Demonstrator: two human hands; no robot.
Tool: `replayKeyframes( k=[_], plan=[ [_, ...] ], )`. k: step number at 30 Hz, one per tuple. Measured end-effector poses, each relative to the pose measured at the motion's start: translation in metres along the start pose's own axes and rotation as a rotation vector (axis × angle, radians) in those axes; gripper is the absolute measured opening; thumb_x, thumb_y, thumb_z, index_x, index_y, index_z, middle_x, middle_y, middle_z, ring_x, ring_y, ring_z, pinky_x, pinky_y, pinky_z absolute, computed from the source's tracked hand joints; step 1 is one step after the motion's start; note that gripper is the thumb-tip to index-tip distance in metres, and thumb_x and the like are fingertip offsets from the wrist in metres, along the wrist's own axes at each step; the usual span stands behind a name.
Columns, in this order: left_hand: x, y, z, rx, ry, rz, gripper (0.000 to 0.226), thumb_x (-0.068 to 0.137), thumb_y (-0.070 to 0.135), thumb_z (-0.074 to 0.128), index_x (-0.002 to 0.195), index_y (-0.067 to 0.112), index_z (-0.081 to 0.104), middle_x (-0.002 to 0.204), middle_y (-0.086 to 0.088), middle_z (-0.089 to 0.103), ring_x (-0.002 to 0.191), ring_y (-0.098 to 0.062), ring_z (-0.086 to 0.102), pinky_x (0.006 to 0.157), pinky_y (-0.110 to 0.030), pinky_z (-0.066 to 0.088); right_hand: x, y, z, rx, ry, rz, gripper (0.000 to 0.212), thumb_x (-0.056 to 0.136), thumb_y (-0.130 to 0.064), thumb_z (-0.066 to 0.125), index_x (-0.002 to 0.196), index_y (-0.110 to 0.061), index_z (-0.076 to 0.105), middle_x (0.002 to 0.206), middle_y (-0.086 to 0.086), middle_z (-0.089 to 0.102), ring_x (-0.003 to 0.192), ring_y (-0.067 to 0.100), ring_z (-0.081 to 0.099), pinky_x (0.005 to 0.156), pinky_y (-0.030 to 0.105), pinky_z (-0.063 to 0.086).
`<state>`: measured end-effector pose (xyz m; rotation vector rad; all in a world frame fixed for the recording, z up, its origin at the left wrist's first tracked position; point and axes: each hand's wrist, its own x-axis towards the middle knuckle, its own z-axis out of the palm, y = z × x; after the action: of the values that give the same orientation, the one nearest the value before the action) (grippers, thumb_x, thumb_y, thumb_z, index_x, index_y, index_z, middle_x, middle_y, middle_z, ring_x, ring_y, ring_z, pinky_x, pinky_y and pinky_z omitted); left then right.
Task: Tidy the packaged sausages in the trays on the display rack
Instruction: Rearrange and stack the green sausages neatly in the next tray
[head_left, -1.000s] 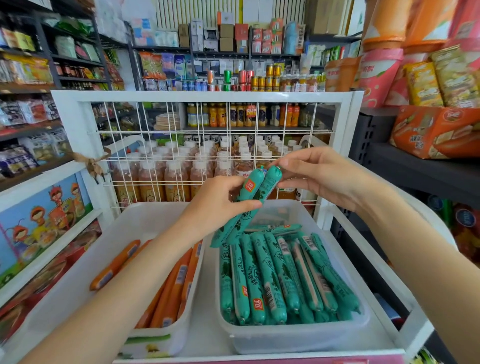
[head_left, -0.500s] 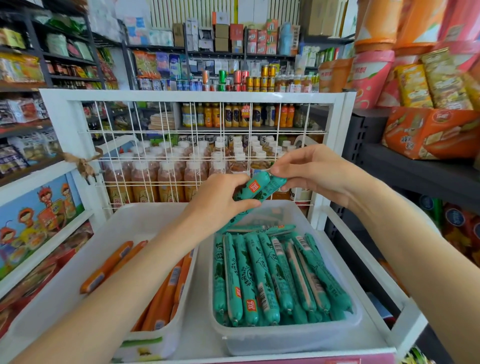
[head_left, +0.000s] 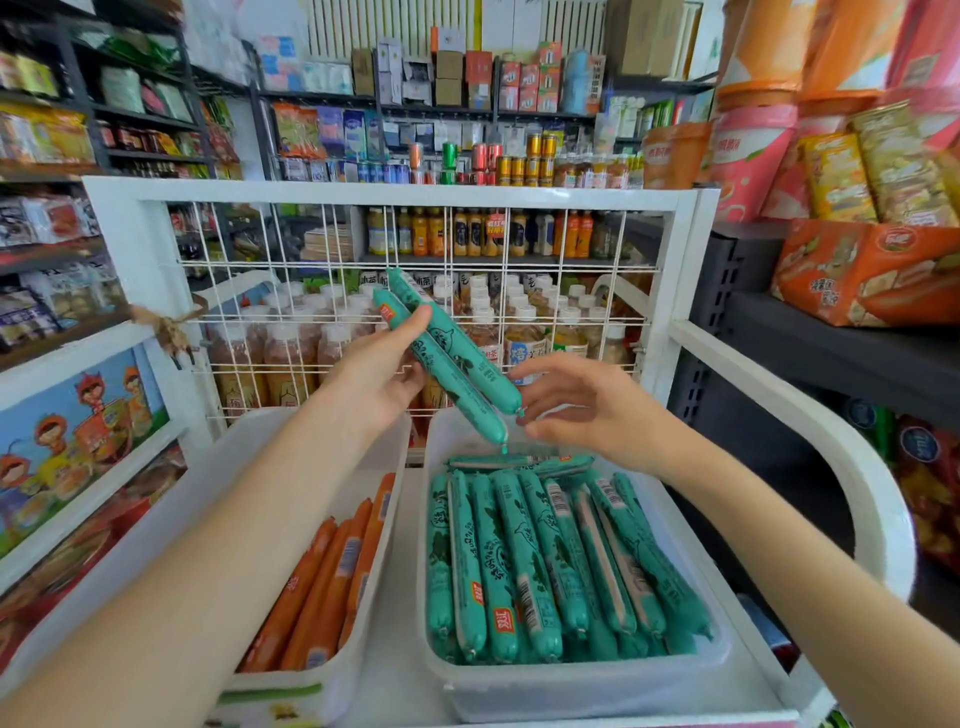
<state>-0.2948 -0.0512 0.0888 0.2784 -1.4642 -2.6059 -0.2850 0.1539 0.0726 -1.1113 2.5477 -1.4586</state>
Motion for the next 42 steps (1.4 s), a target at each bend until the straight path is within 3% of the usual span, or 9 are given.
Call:
replayKeyframes(
  k=[4,10,15,18,22,24,28,36,42],
  plan=[
    [0.006,0.000,0.000,-0.040,0.018,-0.001,0.010,0.082,0.017,0.066,0.085,0.010,0.059,0.086,-0.004,0.063,0.089,-0.013,0.058,0.063,-0.022,0.053,0.007,-0.003,0.002,-0.008,0.087,-0.063,0.037,0.075,0.000,0.071,0.102,-0.022,0.058,0.091,0.001,0.069,0.084,0.010,0.067,0.084,0.024,0.054],
    [0.010,-0.001,0.000,-0.021,0.041,0.007,0.014,0.081,0.017,0.067,0.089,0.009,0.058,0.088,-0.005,0.062,0.089,-0.013,0.057,0.075,-0.023,0.054,0.009,0.002,0.007,-0.129,0.119,-0.174,0.031,0.075,-0.001,0.071,0.101,-0.016,0.060,0.088,-0.001,0.067,0.081,0.007,0.066,0.082,0.022,0.054],
    [0.008,0.000,0.003,-0.033,0.033,0.020,0.010,0.082,0.016,0.067,0.085,0.010,0.059,0.084,-0.004,0.063,0.081,-0.011,0.058,0.050,-0.018,0.052,0.008,0.001,0.004,-0.137,0.135,-0.222,0.030,0.078,0.000,0.068,0.095,-0.023,0.061,0.090,-0.005,0.068,0.085,0.006,0.067,0.084,0.024,0.054],
    [0.008,0.001,0.006,-0.019,0.031,0.032,0.009,0.082,0.015,0.066,0.084,0.010,0.059,0.086,-0.004,0.063,0.082,-0.011,0.059,0.061,-0.020,0.055,0.007,0.005,0.006,-0.216,0.133,-0.223,0.031,0.079,-0.004,0.069,0.104,-0.020,0.057,0.092,-0.008,0.065,0.087,0.005,0.064,0.084,0.022,0.053],
    [0.011,0.002,0.010,0.020,0.030,0.073,0.013,0.082,0.015,0.067,0.091,0.010,0.059,0.092,-0.004,0.065,0.086,-0.012,0.061,0.069,-0.020,0.055,0.003,0.012,0.014,-0.464,0.061,-0.201,0.064,0.076,-0.025,0.073,0.130,-0.022,0.039,0.121,-0.008,0.050,0.097,0.002,0.049,0.085,0.017,0.046],
    [0.013,0.002,0.014,0.039,0.037,0.084,0.015,0.081,0.016,0.068,0.091,0.009,0.058,0.093,-0.005,0.065,0.092,-0.015,0.061,0.075,-0.023,0.055,0.003,0.015,0.019,-0.491,0.099,-0.223,0.069,0.076,-0.028,0.074,0.132,-0.023,0.035,0.124,-0.008,0.047,0.097,0.003,0.047,0.086,0.020,0.045],
    [0.013,0.003,0.020,0.083,0.034,0.101,0.012,0.081,0.016,0.068,0.086,0.009,0.059,0.089,-0.005,0.065,0.088,-0.015,0.061,0.068,-0.023,0.056,0.004,0.018,0.021,-0.487,0.198,-0.257,0.063,0.074,-0.025,0.075,0.127,-0.017,0.041,0.114,-0.005,0.053,0.095,0.016,0.056,0.086,0.031,0.050],
    [0.008,0.001,0.023,0.169,0.033,0.120,0.008,0.082,0.014,0.066,0.082,0.010,0.059,0.087,-0.003,0.064,0.079,-0.012,0.060,0.055,-0.019,0.052,0.001,0.020,0.018,-0.407,0.192,-0.318,0.044,0.078,-0.003,0.069,0.119,-0.007,0.053,0.102,0.003,0.065,0.091,0.003,0.058,0.088,0.005,0.042],
    [0.013,0.001,0.019,0.107,0.036,0.059,0.012,0.081,0.016,0.068,0.086,0.009,0.058,0.087,-0.004,0.064,0.080,-0.013,0.059,0.052,-0.018,0.053,-0.003,0.010,0.013,-0.155,0.078,-0.140,0.058,0.079,-0.001,0.068,0.125,-0.027,0.045,0.108,-0.013,0.054,0.090,0.002,0.063,0.085,0.015,0.050]
  ],
)
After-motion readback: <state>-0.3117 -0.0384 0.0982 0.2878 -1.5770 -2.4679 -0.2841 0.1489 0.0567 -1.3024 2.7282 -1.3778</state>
